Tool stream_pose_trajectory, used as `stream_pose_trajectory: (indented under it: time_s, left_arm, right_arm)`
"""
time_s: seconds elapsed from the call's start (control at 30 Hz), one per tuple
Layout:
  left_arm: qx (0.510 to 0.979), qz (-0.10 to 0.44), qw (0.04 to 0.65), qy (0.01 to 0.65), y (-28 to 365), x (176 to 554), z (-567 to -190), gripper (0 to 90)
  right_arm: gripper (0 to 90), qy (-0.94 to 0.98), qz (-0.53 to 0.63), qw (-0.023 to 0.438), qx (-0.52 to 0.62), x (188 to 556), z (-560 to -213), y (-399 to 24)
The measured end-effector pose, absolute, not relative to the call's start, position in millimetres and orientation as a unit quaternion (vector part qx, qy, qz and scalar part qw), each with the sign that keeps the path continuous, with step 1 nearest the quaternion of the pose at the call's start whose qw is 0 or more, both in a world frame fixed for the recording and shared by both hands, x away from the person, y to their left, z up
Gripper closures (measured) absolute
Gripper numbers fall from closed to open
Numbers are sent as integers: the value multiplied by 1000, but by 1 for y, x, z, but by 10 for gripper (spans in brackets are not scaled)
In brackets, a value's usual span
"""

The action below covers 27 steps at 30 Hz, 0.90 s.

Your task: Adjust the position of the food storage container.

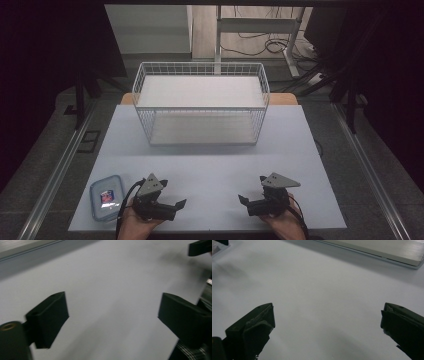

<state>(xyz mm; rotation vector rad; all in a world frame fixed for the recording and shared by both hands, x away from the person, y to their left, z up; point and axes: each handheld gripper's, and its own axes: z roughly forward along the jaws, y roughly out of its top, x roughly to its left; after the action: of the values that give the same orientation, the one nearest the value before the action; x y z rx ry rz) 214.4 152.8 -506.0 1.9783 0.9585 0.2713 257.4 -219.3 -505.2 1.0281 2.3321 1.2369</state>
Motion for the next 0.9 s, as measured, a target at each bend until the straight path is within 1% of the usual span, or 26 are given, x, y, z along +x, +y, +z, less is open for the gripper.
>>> stream_pose_trajectory:
  time_s: [0.07, 0.2, 0.3, 0.37, 0.43, 0.47, 0.5, 0.57, 0.6, 0.63, 0.67, 0.7, 0.77, 0.83, 0.9]
  left_arm:
    - [801, 107, 450, 381, 158, 212, -503, 179]
    - [793, 115, 454, 391, 177, 206, -495, 294]
    - [785, 126, 456, 399, 188, 201, -490, 390]
    - [776, 146, 453, 414, 204, 194, -484, 460]
    - [773, 152, 452, 419, 210, 192, -482, 544]
    - [768, 157, 452, 426, 218, 189, -481, 544]
    - [761, 166, 451, 436, 231, 184, -479, 640]
    - [758, 170, 449, 441, 238, 182, -479, 718]
    - [752, 176, 450, 448, 249, 177, -478, 774]
    - [752, 176, 450, 448, 249, 177, -478, 810]
    - [744, 181, 453, 457, 264, 171, -477, 862]
    - [744, 181, 453, 457, 264, 171, -477, 885]
    - [738, 193, 447, 468, 275, 165, -477, 899]
    - [729, 208, 434, 486, 291, 155, -479, 900]
    - [726, 211, 432, 491, 295, 153, -480, 900]
  right_arm:
    - [0, 813, 433, 152, 360, 257, -505, -219]
    - [0, 812, 433, 151, 360, 258, -504, -219]
    - [0, 813, 432, 151, 359, 259, -504, -219]
    - [0, 815, 430, 152, 357, 259, -505, -219]
    - [1, 816, 430, 152, 356, 259, -505, -219]
    - [6, 817, 428, 153, 355, 259, -504, -219]
    - [22, 816, 430, 154, 355, 259, -504, -219]
    - [25, 816, 429, 155, 355, 259, -504, -219]
    - [33, 816, 429, 155, 355, 259, -504, -219]
    - [33, 816, 429, 155, 355, 259, -504, -219]
    - [38, 817, 427, 156, 355, 259, -504, -218]
    - [38, 817, 427, 156, 355, 259, -504, -218]
    - [42, 818, 426, 157, 353, 258, -504, -218]
    - [45, 820, 423, 159, 353, 258, -504, -217]
    - [45, 820, 423, 160, 351, 258, -504, -217]
